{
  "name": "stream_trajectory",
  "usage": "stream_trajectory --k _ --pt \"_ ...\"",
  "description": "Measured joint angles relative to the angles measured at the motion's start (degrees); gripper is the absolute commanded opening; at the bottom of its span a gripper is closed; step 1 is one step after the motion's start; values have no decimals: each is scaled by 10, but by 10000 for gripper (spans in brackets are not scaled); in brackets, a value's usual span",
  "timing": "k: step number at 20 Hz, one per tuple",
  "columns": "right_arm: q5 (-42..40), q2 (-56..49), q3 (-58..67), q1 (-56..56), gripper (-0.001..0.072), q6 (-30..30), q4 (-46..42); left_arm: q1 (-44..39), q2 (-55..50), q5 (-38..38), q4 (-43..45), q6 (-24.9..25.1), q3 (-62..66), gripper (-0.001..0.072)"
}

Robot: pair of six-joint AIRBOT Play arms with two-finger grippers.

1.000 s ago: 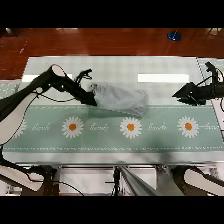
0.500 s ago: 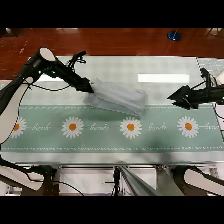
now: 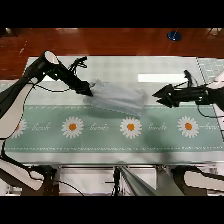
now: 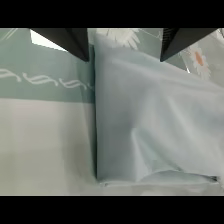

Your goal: Fold the shirts.

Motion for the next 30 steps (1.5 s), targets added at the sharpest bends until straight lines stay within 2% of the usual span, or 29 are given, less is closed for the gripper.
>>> stream_trajectory --k 10,14,15,17,18,19,20,21,26,30 --pt "-57 -71 -1 79 515 6 27 0 -12 -2 1 1 0 32" --pt "-71 -83 -1 102 493 26 30 0 -13 0 1 1 0 32" --pt "-73 -87 0 109 378 31 33 0 -13 0 1 1 0 32" --pt "-79 -97 -1 124 75 41 27 0 -13 0 1 1 0 45" --pt "-87 -100 -1 130 17 46 27 0 -13 0 1 1 0 179" --pt "-89 -100 -1 135 17 45 30 0 -13 0 1 2 0 417" --pt "-92 -99 -1 138 16 43 34 1 -13 0 1 2 0 591" --pt "-93 -94 0 139 16 38 38 3 -13 0 1 2 0 622" --pt "-92 -9 31 121 15 31 52 37 -12 -1 1 -15 6 619" --pt "-61 75 91 91 15 83 10 92 -12 -13 1 -48 29 597"
